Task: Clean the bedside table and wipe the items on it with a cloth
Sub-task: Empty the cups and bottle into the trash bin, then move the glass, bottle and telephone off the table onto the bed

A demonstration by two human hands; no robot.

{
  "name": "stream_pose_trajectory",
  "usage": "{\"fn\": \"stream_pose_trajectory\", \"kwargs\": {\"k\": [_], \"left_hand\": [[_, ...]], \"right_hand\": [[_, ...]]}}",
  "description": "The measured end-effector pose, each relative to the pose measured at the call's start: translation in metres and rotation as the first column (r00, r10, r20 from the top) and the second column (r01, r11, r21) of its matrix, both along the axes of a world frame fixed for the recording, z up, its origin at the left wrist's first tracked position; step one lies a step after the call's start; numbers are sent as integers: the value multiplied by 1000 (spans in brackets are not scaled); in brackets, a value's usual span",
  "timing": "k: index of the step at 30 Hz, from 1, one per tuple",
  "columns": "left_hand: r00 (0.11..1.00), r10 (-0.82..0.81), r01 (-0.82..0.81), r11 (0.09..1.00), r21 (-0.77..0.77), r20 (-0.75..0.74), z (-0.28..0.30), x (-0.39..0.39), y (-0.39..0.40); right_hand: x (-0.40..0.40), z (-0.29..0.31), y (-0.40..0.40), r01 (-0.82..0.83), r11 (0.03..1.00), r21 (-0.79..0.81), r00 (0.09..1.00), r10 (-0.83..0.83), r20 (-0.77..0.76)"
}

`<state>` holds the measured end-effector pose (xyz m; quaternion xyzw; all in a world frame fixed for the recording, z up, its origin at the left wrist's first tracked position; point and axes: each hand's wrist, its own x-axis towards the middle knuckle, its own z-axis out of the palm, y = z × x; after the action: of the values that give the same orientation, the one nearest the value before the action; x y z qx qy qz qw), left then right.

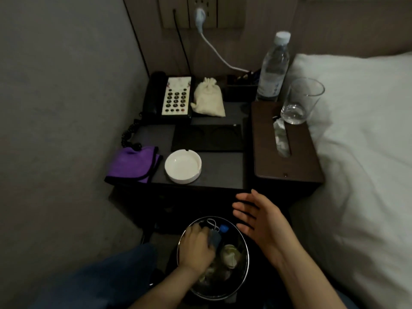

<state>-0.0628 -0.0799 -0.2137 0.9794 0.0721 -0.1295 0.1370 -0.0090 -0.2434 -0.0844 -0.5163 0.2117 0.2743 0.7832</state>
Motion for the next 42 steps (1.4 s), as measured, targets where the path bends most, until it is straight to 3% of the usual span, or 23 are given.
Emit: {"fn": "stream_pose_trajectory", "kwargs": {"k": [5,9,13,15,18,21,26,36,42], "left_hand": [[967,-131,164,976,-142,216,63,11,6],[849,-257,318,946,-58,461,122,19,12],[718,-227,285,958,19,659,160,36,27],[769,-157,149,987,65,619,171,51,38],[931,33,-66,995,78,363,176,75,51],[973,49,-77,990,116,225,169,89,59],[965,92,-134,978,162,247,163,99,65],[969,127,-149,985,90,213,156,106,69],[952,156,-133,986,-103,263,169,111,61]], "right_hand": [[-2,5,0,-20,1000,-20,999,21,26],[-3,9,2,-20,999,-28,999,20,33],[-8,10,5,-36,998,-48,999,38,39],[-10,11,6,-46,997,-64,998,48,42],[-12,13,6,-54,996,-73,997,58,56],[-14,16,6,-52,996,-79,997,56,48],[-15,17,4,-29,994,-109,999,33,32],[-11,24,1,12,996,-87,1000,-12,6],[11,59,-14,134,991,22,981,-136,140]]}}
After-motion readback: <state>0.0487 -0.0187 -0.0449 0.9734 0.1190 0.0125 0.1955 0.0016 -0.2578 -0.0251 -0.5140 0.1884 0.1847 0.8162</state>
